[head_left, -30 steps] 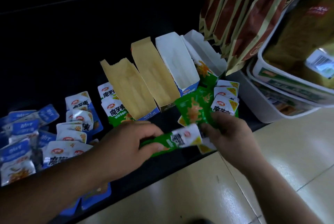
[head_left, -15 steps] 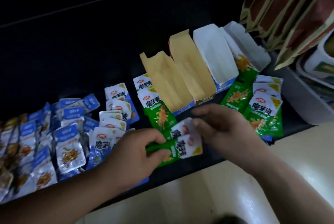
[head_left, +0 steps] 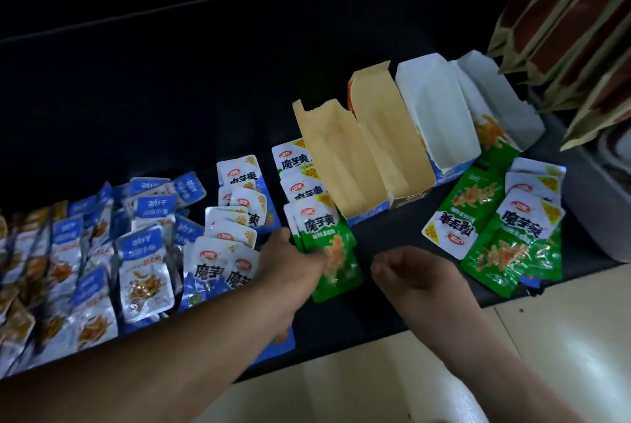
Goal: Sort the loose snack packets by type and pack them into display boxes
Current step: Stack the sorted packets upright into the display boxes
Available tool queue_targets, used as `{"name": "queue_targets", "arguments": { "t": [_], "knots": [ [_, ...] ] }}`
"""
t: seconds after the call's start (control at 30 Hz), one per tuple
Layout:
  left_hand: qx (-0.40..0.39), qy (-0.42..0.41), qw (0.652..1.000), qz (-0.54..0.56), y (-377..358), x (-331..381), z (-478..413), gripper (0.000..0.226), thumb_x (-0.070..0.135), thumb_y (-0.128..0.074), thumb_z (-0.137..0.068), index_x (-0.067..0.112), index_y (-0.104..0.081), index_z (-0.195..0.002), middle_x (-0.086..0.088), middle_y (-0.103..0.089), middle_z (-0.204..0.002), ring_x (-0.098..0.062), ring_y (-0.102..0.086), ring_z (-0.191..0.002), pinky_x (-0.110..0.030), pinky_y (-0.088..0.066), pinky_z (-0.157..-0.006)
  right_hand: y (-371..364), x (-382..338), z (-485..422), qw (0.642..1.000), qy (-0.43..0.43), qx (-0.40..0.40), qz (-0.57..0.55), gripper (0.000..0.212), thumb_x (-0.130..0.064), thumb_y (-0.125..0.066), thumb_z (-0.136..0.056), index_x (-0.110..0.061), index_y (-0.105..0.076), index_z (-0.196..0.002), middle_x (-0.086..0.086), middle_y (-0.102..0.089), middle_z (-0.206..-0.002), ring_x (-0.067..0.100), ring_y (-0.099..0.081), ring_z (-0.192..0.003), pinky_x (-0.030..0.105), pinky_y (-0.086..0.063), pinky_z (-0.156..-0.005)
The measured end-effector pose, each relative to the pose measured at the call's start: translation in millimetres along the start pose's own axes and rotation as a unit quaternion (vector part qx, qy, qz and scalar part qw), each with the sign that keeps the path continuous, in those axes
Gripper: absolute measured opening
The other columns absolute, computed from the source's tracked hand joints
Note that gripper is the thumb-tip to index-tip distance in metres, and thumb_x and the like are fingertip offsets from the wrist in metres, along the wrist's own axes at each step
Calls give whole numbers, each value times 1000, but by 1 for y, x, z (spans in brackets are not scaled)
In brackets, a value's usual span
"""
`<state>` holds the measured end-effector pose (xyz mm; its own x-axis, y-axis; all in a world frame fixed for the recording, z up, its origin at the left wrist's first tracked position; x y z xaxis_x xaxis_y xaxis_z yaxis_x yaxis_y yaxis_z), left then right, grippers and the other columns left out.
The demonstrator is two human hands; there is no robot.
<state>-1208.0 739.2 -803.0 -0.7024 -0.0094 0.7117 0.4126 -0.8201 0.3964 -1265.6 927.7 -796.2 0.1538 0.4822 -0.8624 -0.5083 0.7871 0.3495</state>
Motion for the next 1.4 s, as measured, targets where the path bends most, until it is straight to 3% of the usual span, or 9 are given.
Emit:
{"name": "queue_targets", "arguments": {
  "t": [0.1,0.33,0.6,0.73,0.87,0.97,1.07,1.27,1.4],
  "knots": [
    [-13,-8,999,-44,-11,-4,-2,31,35,-74,-70,31,-67,-101,5,-76,-97,-18,-73,-89,-43,-62,-82,-7,14,2,998,14,-33,60,16,-23,-73,-92,-34,-72,-103,-23,-73,-93,-7,-66,-92,6,-46,-74],
    [-27,-12,997,-68,-6,1,15,8,14,-70,-89,20,-68,-95,-1,-73,-90,-25,-71,-88,-51,-60,-88,-14,25,1,952,138,-48,269,53,-45,-60,-85,-40,-58,-138,-19,-52,-144,15,-52,-121,32,-51,-96],
    [-5,-170,974,-150,-8,0,39,25,14,-73,-90,37,-65,-98,14,-67,-95,-8,-65,-75,-28,-53,-65,20,20,-3,985,68,30,157,31,-37,-71,-91,-35,-71,-122,-20,-69,-101,0,-66,-91,24,-54,-82],
    [-126,-264,936,-198,-68,20,46,25,20,-75,-89,32,-68,-109,17,-66,-104,1,-64,-90,-19,-52,-81,77,36,-10,972,26,208,107,15,-28,-73,-89,-26,-78,-103,-10,-75,-94,2,-68,-85,14,-48,-72],
    [-146,-384,859,-307,-135,61,33,49,35,-69,-93,22,-57,-139,2,-46,-150,-18,-44,-139,-29,-40,-112,129,63,-16,926,-23,353,133,34,-24,-79,-83,-19,-69,-115,5,-57,-112,29,-59,-105,42,-51,-88],
    [-175,-357,813,-426,-180,77,21,81,52,-60,-97,35,-16,-163,-6,2,-173,-27,2,-159,-42,-15,-128,145,79,-29,931,-61,337,127,60,-29,-85,-77,-17,-59,-129,6,-59,-120,31,-57,-116,46,-50,-96],
    [-177,-331,816,-439,-206,66,11,84,54,-56,-98,40,-5,-163,-6,13,-173,-27,13,-159,-44,-3,-128,142,83,-36,950,-71,300,44,60,-26,-84,-78,-25,-55,-130,-8,-63,-106,23,-65,-106,39,-53,-84],
    [-125,-364,842,-378,-192,35,27,68,49,-60,-97,42,-31,-159,5,-4,-173,-19,-3,-158,-37,-19,-125,135,94,-25,954,-93,283,23,52,-26,-87,-77,-25,-59,-121,-8,-70,-104,21,-69,-96,43,-58,-80],
    [-56,-359,893,-264,-176,23,23,56,38,-79,-85,27,-63,-138,3,-44,-155,-24,-41,-137,-33,-42,-106,126,98,-11,953,-106,279,47,45,-44,-83,-73,-30,-59,-108,-11,-70,-96,20,-69,-90,45,-57,-80]
  ]
}}
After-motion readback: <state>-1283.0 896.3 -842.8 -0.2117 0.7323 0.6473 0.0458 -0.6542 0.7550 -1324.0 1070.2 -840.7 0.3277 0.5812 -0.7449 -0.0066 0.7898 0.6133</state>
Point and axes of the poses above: each hand's wrist, its own z-axis away from the middle knuckle, its own y-axis out of the back of the hand, x = y × z, the point moved 2 cm from there along -z, towards the middle knuckle
